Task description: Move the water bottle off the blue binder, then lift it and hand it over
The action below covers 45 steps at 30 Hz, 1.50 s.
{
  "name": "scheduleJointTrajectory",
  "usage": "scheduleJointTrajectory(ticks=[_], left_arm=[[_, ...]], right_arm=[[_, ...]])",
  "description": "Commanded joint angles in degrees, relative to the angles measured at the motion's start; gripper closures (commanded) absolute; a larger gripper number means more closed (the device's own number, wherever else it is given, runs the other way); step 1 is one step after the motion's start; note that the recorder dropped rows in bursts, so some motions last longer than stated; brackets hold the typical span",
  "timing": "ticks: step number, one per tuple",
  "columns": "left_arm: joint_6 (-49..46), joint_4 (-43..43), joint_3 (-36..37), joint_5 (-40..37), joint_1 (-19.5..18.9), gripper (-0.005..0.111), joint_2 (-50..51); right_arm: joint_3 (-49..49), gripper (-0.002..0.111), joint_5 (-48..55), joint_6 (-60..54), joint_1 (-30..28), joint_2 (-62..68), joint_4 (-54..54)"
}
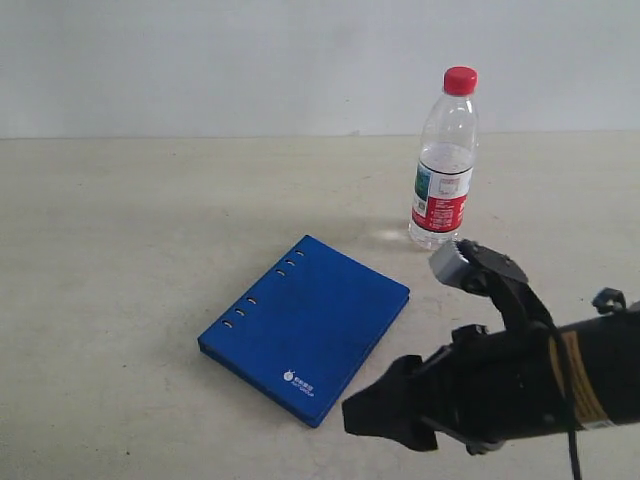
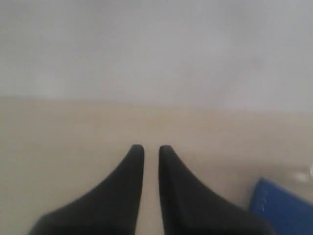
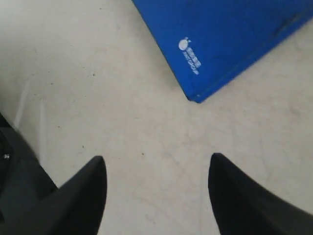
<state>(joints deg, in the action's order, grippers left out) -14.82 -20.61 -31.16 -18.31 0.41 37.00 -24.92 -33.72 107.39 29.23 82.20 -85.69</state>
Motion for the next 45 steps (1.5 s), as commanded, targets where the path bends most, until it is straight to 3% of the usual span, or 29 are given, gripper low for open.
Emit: scheduleJointTrajectory(ticks=[1,6,10,13,19,31,38,45], left_arm=[[-18.2,-19.7,-1.7,-7.8,0.3,0.075,16.6],[-39.1,-47.8,-1.9,-11.0,0.3,0.050,32.0],[-60.2,-69.5,-2.4,-21.0,0.3,0.048,42.7],[-69.0,-78.7,-3.1,-26.1,0.3,0.048,50.9],[-71.0,-79.3,-7.9,-29.1,0.3,0.048,64.1],[-71.0,-75.9,-14.3,-31.2,0.3,0.048,77.8],[-71.0,-73.7,-14.4,-31.6,0.3,0.048,79.8],[-71.1,-69.7,-14.4,-37.5,0.3,0.048,80.0]], right_arm=[[-4.9,0.053,-0.7,0.7,-0.9,5.4,-1.8],[-7.9,0.053,-6.6,1.8,-6.9,11.8,-1.9],[-8.5,0.053,-7.9,2.4,-14.0,16.8,-0.7],[-8.8,0.053,-12.0,1.4,-17.5,21.5,2.9],[-13.9,0.053,-22.9,-1.1,-17.8,28.7,5.2],[-15.9,0.053,-10.5,-0.9,-17.0,29.8,7.2],[-16.1,0.053,-6.6,-3.9,-13.2,29.9,12.5],[-20.6,0.053,-5.6,-5.2,-8.9,30.0,13.0]])
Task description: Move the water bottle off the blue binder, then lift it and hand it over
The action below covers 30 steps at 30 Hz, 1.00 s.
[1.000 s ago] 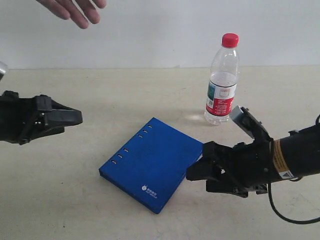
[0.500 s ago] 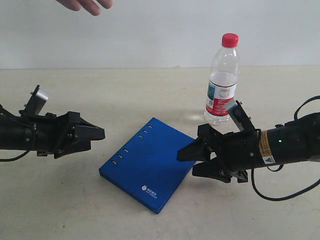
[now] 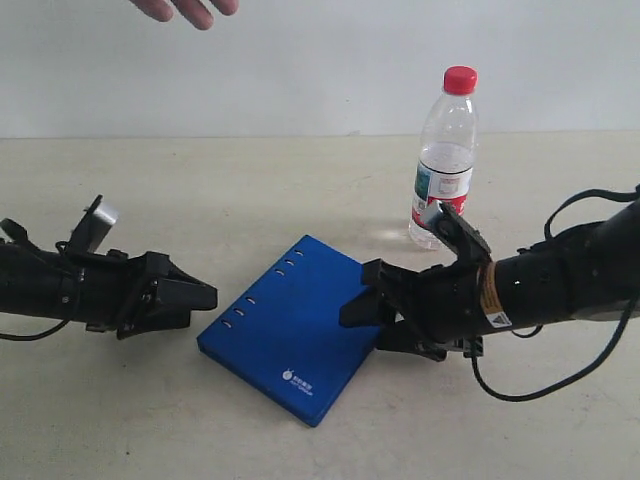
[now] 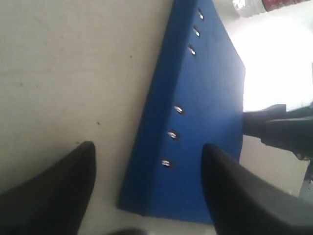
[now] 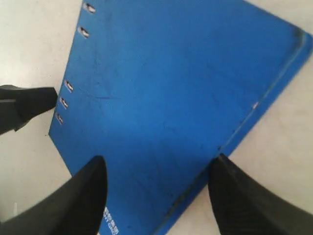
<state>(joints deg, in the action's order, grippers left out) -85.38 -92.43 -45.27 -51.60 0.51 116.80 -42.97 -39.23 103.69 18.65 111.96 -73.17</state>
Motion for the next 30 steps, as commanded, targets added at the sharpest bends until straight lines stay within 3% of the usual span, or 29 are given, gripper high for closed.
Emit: scheduleJointTrajectory(ticks=[1,8,17,21,27,30], left_arm=[[-0.8,2.5,-0.3,-4.8,0.2,0.048,0.2],[-0.8,3.2,-0.3,-5.1,0.2,0.048,0.2],[-4.0,1.1,-0.3,-12.4,0.2,0.048,0.2],[-5.9,-1.4,-0.3,-16.9,0.2,0.048,0.2],[-7.9,-2.9,-0.3,-17.2,-0.3,0.048,0.2],[-9.5,-6.5,-0.3,-17.2,-2.1,0.048,0.2]], right_arm=[[-3.2,0.053,-1.3,-2.5,2.0,0.2,0.5],[-3.9,0.053,-16.8,-5.9,2.0,0.1,0.5],[-3.9,0.055,-2.0,-4.3,3.1,0.5,1.0],[-3.9,0.074,-3.3,-8.1,3.2,1.5,4.4],[-3.9,0.109,-3.8,-9.9,3.2,2.5,6.8],[-3.9,0.108,-3.6,-13.0,3.2,2.5,5.1]])
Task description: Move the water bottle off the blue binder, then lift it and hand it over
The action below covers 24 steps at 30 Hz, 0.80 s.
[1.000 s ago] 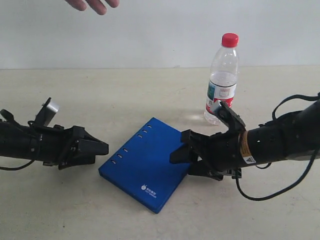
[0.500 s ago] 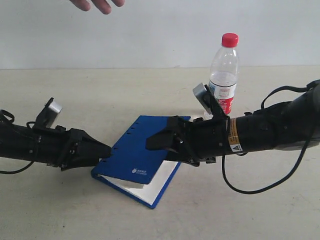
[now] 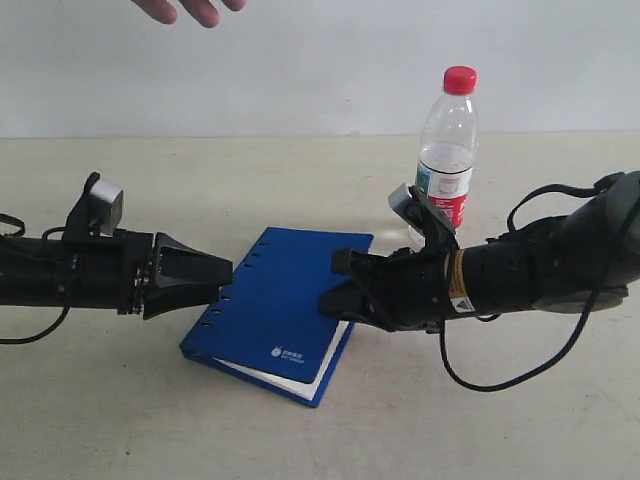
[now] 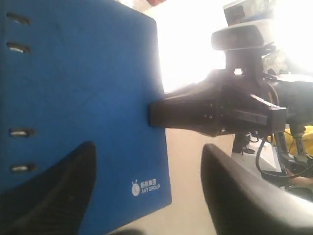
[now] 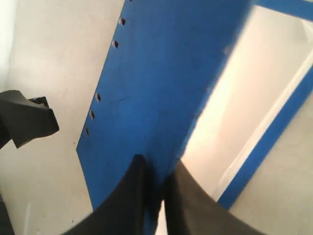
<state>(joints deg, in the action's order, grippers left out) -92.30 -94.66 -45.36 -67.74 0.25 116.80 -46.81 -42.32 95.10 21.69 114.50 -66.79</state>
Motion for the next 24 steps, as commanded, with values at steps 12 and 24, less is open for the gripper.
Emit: scheduleJointTrajectory(ticks=[12,24], left_arm=[[-16.7,-3.0,-1.8,5.0,-7.0,0.048,0.0],[-20.4,-1.6,-1.8,-2.2,-6.0,0.048,7.5]], right_arm=[[-0.1,0.108,-14.9,-21.6,0.2,-0.1,-10.6],[-0.1,0.108,-21.5,-22.6,0.2,-0.1,-11.5]])
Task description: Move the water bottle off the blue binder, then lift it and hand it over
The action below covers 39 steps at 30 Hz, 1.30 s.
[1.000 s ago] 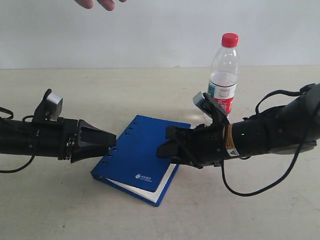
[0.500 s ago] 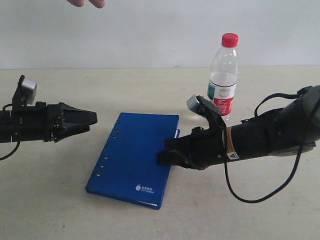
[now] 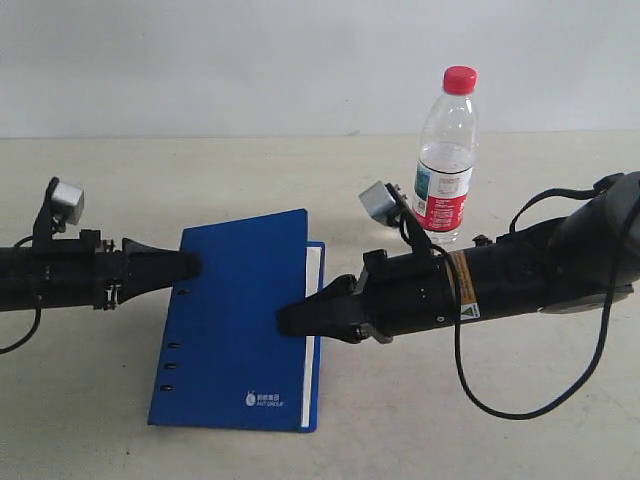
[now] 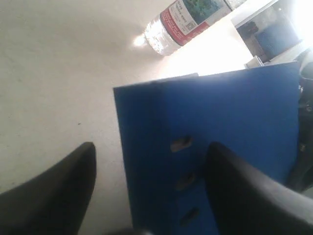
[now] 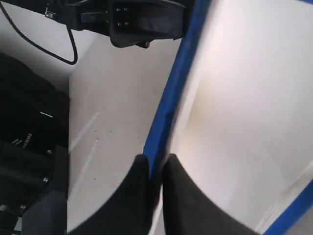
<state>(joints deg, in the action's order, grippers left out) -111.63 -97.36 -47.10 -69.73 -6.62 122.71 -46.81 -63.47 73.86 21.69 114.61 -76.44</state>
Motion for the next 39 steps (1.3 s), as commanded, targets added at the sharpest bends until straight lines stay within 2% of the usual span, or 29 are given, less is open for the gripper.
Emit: scheduleJointTrajectory(ticks=[1,11,13,15,17,18,23,25,32,36,38,39], left_arm=[[-1.1,1.1,0.0,-0.2,1.3,0.048,1.7],[0.3,2.5,-1.0,-0.2,6.5,0.049,2.0],[1.7,2.4,-1.2,-0.2,7.3,0.058,2.0],[2.4,2.4,-1.3,-0.2,7.7,0.076,2.0],[2.4,2.5,-1.3,-0.2,7.8,0.097,2.0],[2.4,2.7,-1.3,-0.2,7.8,0.102,2.0],[1.9,3.7,-1.3,-0.2,7.8,0.102,2.0],[1.7,3.9,-1.3,-0.2,7.8,0.102,1.5],[1.7,4.3,-0.3,-0.2,7.8,0.102,-5.7],[1.7,4.3,2.0,-0.2,7.8,0.102,-12.9],[1.7,4.7,3.9,0.2,7.8,0.102,-17.1],[1.7,5.2,5.1,2.0,7.8,0.102,-19.3]], right_arm=[[-0.1,0.108,0.3,-1.3,0.2,-0.2,-2.1],[-0.1,0.108,14.6,2.7,0.2,-0.2,-2.3],[-0.1,0.108,16.4,4.6,0.2,-0.2,-2.3],[-0.1,0.106,17.1,5.4,0.2,-0.2,-2.3],[-0.1,0.097,17.0,5.6,0.2,-0.2,-2.3],[-0.1,0.089,17.0,5.7,0.2,-0.2,-2.3],[-0.1,0.051,17.0,5.9,0.2,-0.2,-2.5],[-0.1,0.043,17.0,5.9,0.2,-0.3,-2.5],[-0.1,0.044,21.9,9.0,0.2,-6.3,-10.5],[-0.1,0.044,30.1,19.0,0.2,-12.3,-21.7],[0.3,0.049,32.3,25.1,0.1,-15.4,-23.5],[1.0,0.058,32.9,26.8,0.0,-17.0,-23.5]])
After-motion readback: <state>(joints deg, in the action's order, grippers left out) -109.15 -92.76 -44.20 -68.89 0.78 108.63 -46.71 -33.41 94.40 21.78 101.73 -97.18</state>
